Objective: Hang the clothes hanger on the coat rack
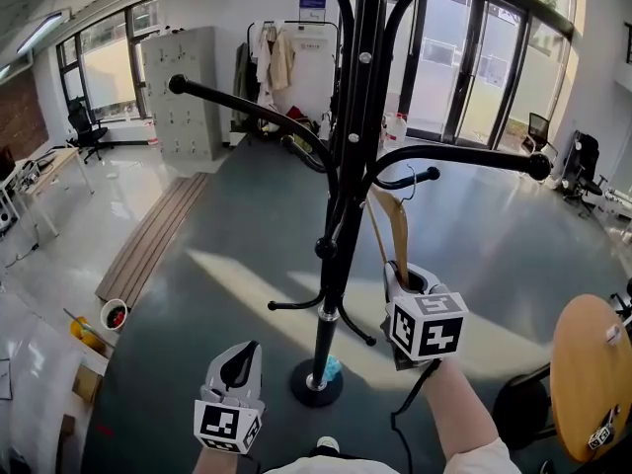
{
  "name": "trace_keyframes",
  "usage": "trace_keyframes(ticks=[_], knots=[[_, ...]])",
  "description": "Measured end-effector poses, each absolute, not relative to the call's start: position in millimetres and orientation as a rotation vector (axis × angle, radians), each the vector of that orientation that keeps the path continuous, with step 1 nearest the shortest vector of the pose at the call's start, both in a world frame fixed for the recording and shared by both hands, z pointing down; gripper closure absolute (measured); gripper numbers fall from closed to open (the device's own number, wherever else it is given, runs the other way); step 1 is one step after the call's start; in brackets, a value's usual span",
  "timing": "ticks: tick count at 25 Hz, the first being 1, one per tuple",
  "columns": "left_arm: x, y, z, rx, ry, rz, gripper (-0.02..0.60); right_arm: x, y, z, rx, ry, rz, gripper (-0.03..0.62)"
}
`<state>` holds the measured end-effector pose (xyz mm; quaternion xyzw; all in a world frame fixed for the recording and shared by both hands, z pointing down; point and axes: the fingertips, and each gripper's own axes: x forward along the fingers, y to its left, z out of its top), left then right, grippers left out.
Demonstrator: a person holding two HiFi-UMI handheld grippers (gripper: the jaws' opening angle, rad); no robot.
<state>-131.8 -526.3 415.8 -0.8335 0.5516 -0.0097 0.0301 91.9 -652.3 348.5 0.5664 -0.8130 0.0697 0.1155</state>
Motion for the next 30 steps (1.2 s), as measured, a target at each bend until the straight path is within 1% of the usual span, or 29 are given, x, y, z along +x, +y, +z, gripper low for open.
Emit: trace_keyframes(ticks=[10,20,23,24,25,28,29,30], knots=[[-134.2,-541.3,431.7,-2.564,1.762,-0.054,0.581,82.1,-683.0,380.3,1.586,-2.383,0.284,0.565],[-131.8,-533.3,436.6,-2.586,1.756,-0.063,0.581,87.2,-673.0,391.9,1.629,-2.374,0.292,0.563],[-128.2,-525.9,432.9,-2.598,1.722,-0.066,0.581,89.7,-667.8,387.5,1.672,-2.373,0.286,0.551],[-128.0,-523.1,432.3,-2.601,1.714,-0.068,0.581,90.0,-666.2,384.9,1.683,-2.386,0.286,0.536],[-128.4,-520.4,432.0,-2.603,1.708,-0.071,0.581,90.2,-664.7,382.0,1.691,-2.401,0.284,0.506],[-128.8,-513.2,431.0,-2.606,1.701,-0.076,0.581,92.6,-656.9,369.8,1.706,-2.459,0.259,0.356],[-128.9,-510.9,430.1,-2.607,1.7,-0.076,0.581,94.2,-652.2,362.7,1.723,-2.479,0.222,0.328],[-129.0,-508.5,429.1,-2.607,1.697,-0.075,0.581,96.2,-646.2,354.1,1.749,-2.494,0.162,0.324]])
